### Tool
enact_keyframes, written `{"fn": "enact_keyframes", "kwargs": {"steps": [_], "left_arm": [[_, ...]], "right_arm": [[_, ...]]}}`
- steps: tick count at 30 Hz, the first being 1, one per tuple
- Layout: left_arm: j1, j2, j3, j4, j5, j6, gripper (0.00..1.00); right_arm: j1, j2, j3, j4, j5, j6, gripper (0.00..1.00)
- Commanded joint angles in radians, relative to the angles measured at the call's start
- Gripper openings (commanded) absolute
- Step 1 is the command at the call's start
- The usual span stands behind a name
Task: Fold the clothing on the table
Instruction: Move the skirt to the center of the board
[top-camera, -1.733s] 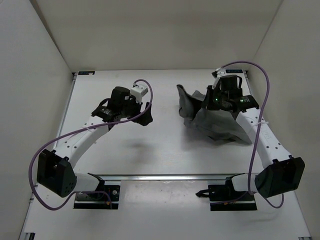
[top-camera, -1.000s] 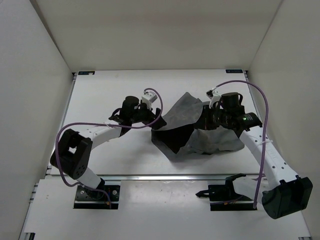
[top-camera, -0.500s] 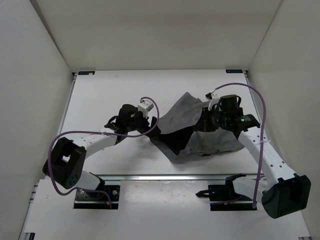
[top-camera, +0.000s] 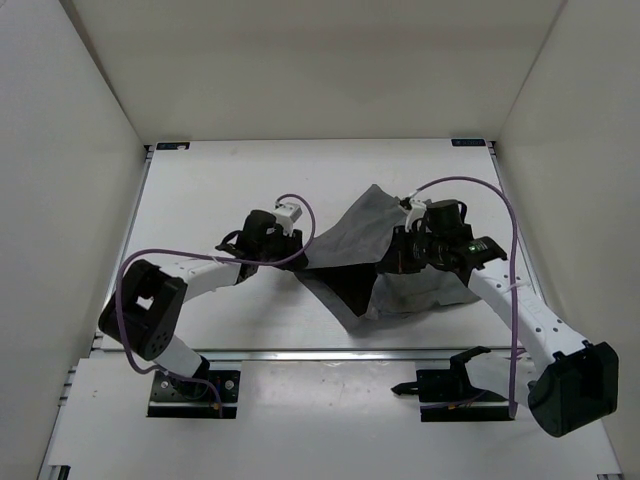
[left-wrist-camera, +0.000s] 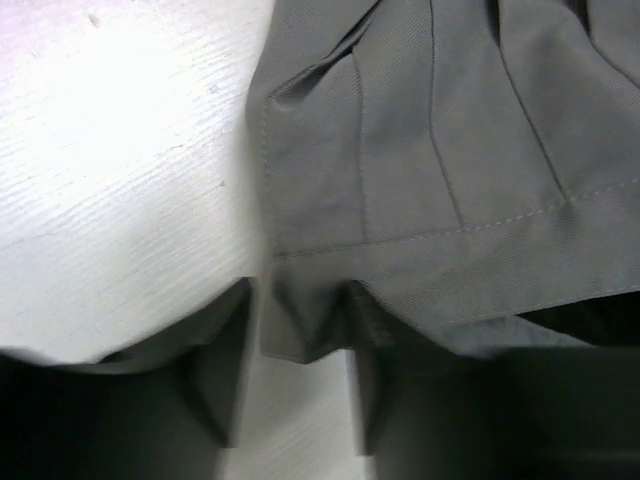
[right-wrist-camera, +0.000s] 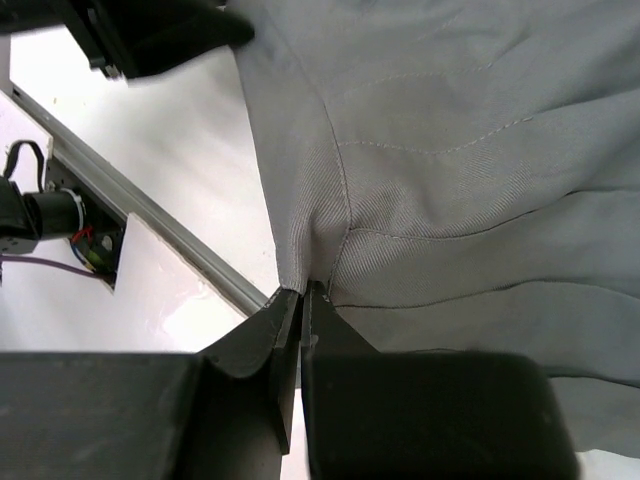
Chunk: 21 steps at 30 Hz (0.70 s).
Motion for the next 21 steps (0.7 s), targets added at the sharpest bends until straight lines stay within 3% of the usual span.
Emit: {"fn": "enact_keyframes", "kwargs": {"steps": [1,3,4,5,7,10,13,15,21], "left_arm": [[-0.005,0.004,0.047,-0.014,0.01,-0.012,0.46],[-0.008,0.006,0.058,-0.017,0.005,-0.022,0.2],[-0.004,0.012,0.054,-0.023,0.013,-0.025,0.14],[-0.008,0.015,0.073,-0.029,-0.002,-0.026,0.01],[-0.014,0.027,0.087,-0.058,-0.025,-0.023,0.0],[-0.014,0.028,0.11,-0.075,-0.063,-0.008,0.0],[0.015,0.043,0.116,-0.081,-0.061,0.001,0.0],[0.044,0.047,0.121,-0.083,-0.079,0.009,0.0],[0.119,0.072,0.143,-0.135,-0.128,0.0,0.0]], "right_arm": [[0.02,-0.032,-0.034,0.061,-0.007,0.027,0.0],[0.026,-0.026,-0.08,0.075,-0.006,0.029,0.0],[0.038,-0.033,-0.083,0.09,-0.007,0.033,0.01],[0.037,-0.027,-0.097,0.092,0.0,0.041,0.06],[0.045,-0.029,-0.119,0.093,0.008,0.039,0.21],[0.066,-0.032,-0.151,0.075,0.04,0.05,0.62],[0.072,-0.05,-0.188,0.057,0.039,0.081,0.83],[0.086,-0.096,-0.232,0.063,0.053,0.122,0.9],[0.089,-0.168,-0.368,0.07,0.053,0.246,0.89]]}}
